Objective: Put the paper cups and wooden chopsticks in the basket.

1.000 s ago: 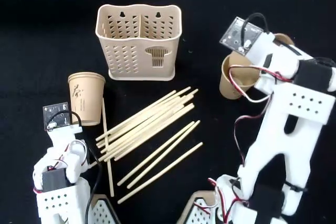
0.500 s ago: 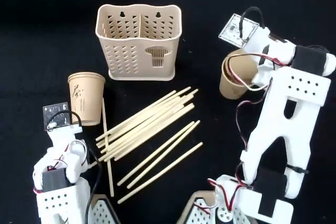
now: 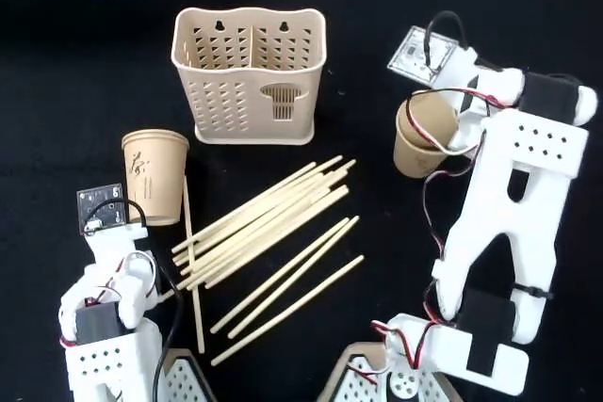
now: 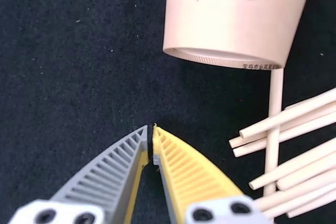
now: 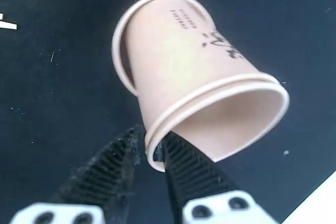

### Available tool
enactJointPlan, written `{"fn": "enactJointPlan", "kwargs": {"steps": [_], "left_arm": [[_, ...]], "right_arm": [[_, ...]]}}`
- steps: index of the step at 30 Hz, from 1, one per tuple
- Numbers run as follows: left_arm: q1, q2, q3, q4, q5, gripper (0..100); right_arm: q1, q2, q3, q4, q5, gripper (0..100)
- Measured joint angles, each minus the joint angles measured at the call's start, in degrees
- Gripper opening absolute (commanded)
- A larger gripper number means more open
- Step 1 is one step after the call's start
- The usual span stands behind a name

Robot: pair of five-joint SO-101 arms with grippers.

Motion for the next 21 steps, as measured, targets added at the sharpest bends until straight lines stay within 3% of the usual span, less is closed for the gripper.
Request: {"fn": "enactJointPlan", "kwargs": {"steps": [6,21], "left_arm": [[0.0,0.0,0.0,0.0,0.0,3],[0.0,0.0,0.0,0.0,0.0,3]], "right_arm": [[0.0,0.0,-4.6,6.2,3.8,1.3],[0.0,7.3,-6.3,6.7,4.1,1.3]]}}
